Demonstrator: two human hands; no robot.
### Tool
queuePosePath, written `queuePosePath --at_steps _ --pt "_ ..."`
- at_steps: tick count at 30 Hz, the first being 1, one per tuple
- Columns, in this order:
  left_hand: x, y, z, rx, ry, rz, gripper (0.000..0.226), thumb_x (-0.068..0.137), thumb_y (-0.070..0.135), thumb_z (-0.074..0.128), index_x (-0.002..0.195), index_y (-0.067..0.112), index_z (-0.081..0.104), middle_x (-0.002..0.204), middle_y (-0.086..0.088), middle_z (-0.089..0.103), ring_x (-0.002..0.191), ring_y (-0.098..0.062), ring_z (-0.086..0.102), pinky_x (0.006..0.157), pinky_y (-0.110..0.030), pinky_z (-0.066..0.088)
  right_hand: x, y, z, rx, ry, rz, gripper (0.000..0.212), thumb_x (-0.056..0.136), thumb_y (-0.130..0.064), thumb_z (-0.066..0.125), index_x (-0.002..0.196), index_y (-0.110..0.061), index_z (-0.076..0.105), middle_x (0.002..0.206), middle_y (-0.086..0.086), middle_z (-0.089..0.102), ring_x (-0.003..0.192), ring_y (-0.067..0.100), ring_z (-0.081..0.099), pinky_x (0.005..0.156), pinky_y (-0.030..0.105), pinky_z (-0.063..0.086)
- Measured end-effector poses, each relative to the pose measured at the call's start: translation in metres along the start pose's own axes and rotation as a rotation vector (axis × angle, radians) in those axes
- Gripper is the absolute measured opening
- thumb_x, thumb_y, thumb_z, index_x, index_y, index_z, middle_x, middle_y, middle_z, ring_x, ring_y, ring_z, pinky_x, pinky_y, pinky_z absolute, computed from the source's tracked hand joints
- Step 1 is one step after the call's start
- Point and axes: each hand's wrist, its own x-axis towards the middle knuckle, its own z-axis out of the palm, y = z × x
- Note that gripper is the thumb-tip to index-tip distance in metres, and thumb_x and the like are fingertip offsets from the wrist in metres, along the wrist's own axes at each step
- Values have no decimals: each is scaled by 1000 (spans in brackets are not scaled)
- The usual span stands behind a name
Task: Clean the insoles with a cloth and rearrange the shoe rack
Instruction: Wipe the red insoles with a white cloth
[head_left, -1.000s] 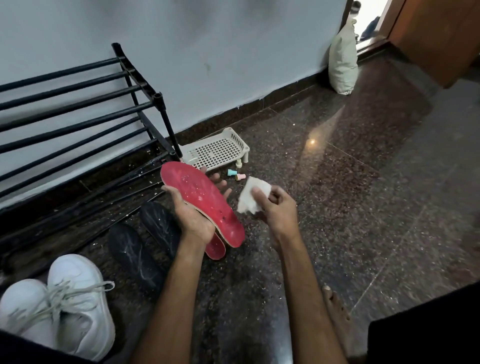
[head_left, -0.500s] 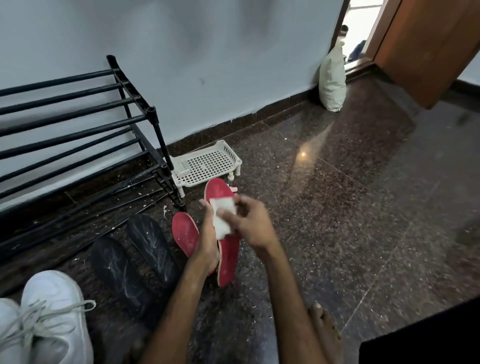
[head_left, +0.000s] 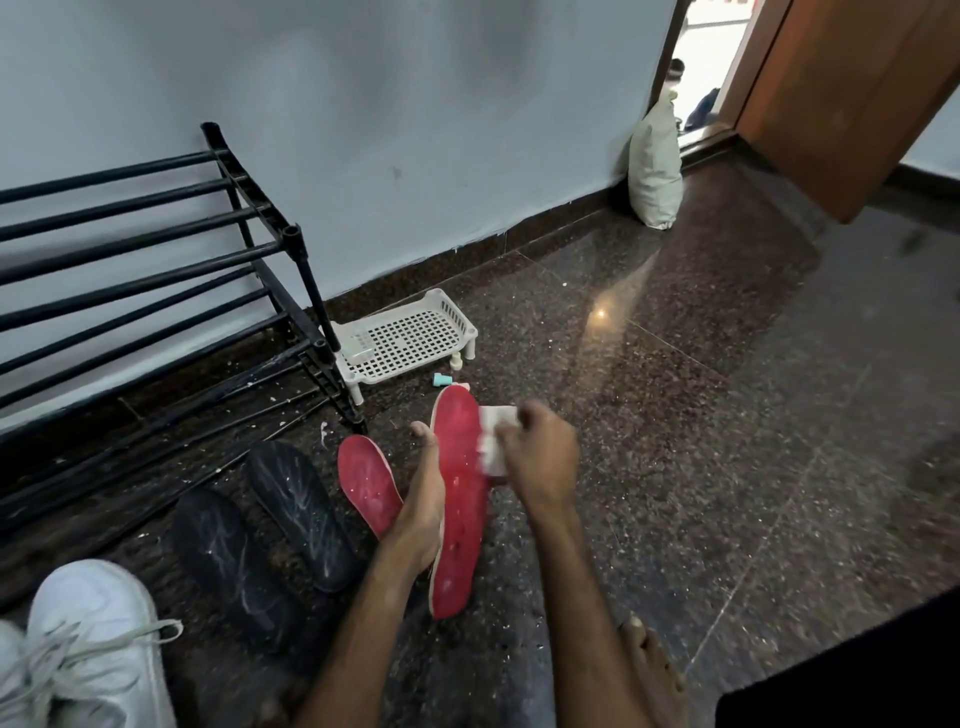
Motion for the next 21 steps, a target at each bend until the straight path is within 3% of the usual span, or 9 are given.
queuePosePath --at_steps 3,5,8,9,11,13,16,19,21 --pt "0 -1 -9 37 -11 22 102 80 78 3 133 11 59 120 -18 68 80 -25 73 60 -37 60 9 36 -24 -52 239 85 17 89 -27 69 97 -12 66 92 4 71 74 14 62 58 21 45" --pt "-1 -1 -10 47 -39 32 103 76 80 6 135 12 57 125 -19 66 81 -26 73 60 -36 60 13 37 -33 104 218 98 20 86 -29 72 97 -13 68 90 2 71 74 15 65 62 25 51" --pt "-3 3 -4 13 -45 24 95 79 79 6 132 20 58 119 -19 68 90 -30 71 67 -38 58 4 5 -29 697 -218 148 21 83 -17 75 102 -8 68 94 8 73 81 23 71 66 35 60" --pt "-4 6 -3 -24 -40 9 93 79 80 7 128 22 61 115 -20 70 90 -29 71 68 -38 57 -1 0 -23 742 -340 156 21 83 -15 76 101 -7 67 93 9 73 80 24 71 65 35 59" --pt "-5 10 -2 -67 1 -8 97 77 83 8 121 19 67 112 -19 72 94 -29 70 74 -39 55 -9 2 -11 385 -341 96 19 82 -18 76 97 -8 69 88 4 73 75 20 68 59 26 52" --pt "0 11 -5 -39 50 7 99 82 81 3 127 18 64 118 -12 71 104 -30 68 76 -41 56 -14 17 -9 -44 -48 80 17 85 -21 73 98 -11 68 90 1 71 72 14 62 57 18 45" --pt "2 13 -10 -69 138 49 95 86 77 1 133 19 59 123 -3 70 111 -29 66 84 -47 56 -15 37 -20 30 184 145 17 86 -23 71 97 -10 67 90 5 71 73 17 64 64 26 50" --pt "3 15 -14 -175 192 45 103 79 86 7 117 15 72 119 -11 71 105 -30 68 92 -47 51 -18 22 -18 705 -242 272 26 83 -16 75 104 -4 66 96 12 72 80 24 71 67 36 58" --pt "3 19 -15 -255 232 64 107 74 91 12 116 12 73 117 -16 70 105 -33 67 96 -51 49 -32 16 -2 792 -492 334 25 81 -10 76 103 -2 65 97 16 73 83 28 72 67 39 59"
